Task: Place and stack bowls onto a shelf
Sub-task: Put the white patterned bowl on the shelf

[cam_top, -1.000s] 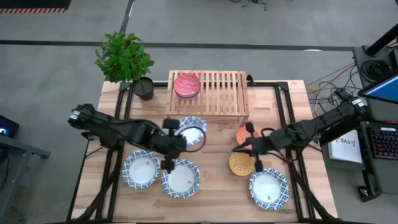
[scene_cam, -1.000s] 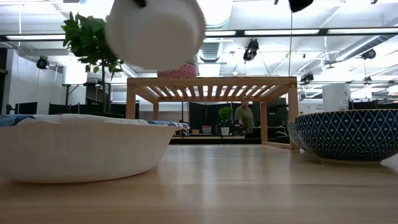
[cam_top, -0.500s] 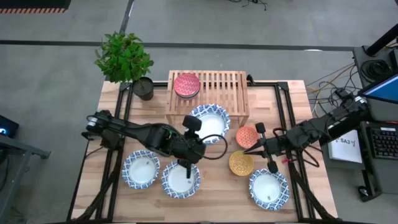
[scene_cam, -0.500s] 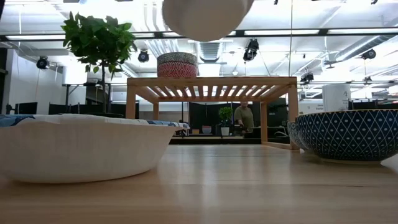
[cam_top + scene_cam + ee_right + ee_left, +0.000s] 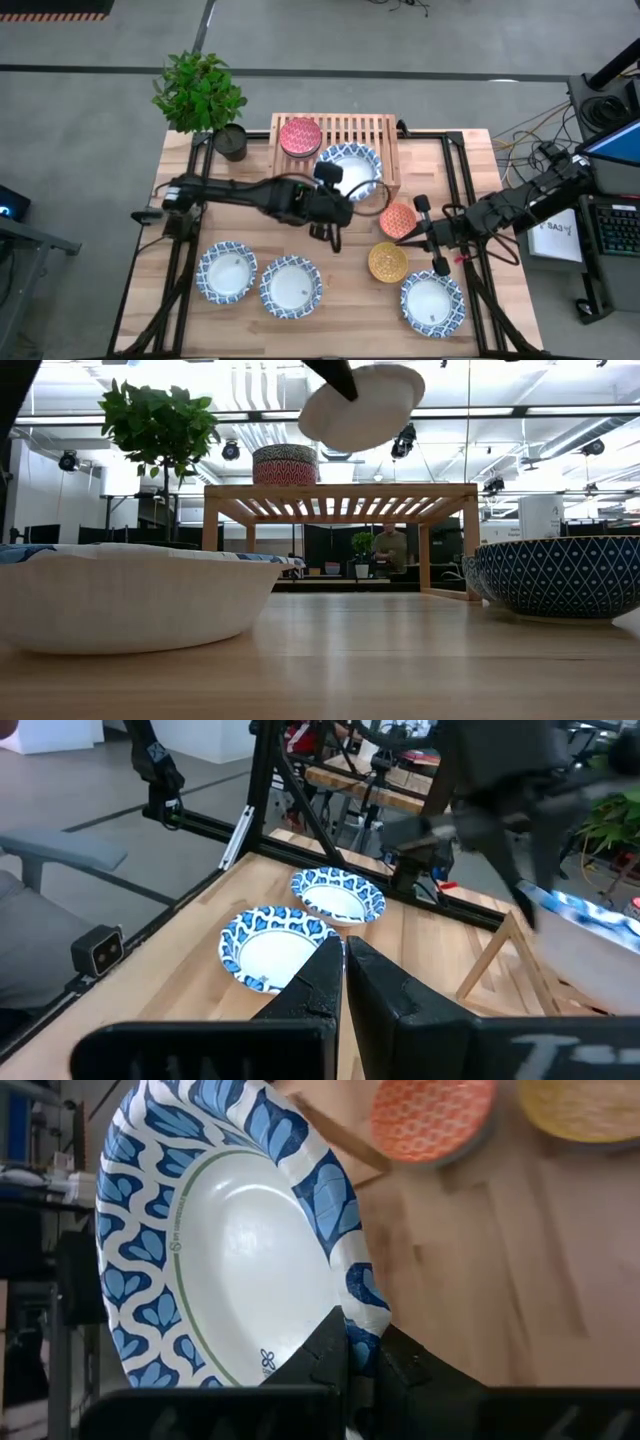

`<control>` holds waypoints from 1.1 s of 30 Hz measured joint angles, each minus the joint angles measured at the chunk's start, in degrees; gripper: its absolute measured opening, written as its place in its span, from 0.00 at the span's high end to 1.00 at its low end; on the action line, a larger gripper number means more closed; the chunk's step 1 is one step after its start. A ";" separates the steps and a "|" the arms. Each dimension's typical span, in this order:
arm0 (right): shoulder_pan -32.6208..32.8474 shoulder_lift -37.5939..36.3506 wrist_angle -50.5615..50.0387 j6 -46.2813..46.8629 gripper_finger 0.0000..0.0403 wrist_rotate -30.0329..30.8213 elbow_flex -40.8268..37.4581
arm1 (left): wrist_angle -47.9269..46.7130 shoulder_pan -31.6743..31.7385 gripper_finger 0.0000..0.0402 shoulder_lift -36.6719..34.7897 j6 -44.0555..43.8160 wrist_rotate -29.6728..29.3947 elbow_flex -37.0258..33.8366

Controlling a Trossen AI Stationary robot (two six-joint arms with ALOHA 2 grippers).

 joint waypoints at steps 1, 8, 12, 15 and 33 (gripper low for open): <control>0.00 0.01 -0.04 -0.05 0.98 0.00 0.00 | 0.15 0.63 1.00 0.30 0.23 0.00 0.34; 0.00 0.01 -0.06 -0.77 0.98 -0.02 0.00 | 1.17 4.43 1.00 3.92 1.13 0.06 3.00; 0.00 0.03 -0.26 -0.74 0.98 -0.01 0.00 | 2.70 5.58 1.00 5.21 3.88 0.45 3.71; 0.00 0.01 -0.47 -0.72 0.98 -0.02 0.00 | 4.10 6.52 1.00 6.11 5.62 0.63 3.71; 0.00 0.01 -0.82 -0.96 0.98 -0.04 0.00 | 12.58 13.52 1.00 6.93 6.44 3.76 3.31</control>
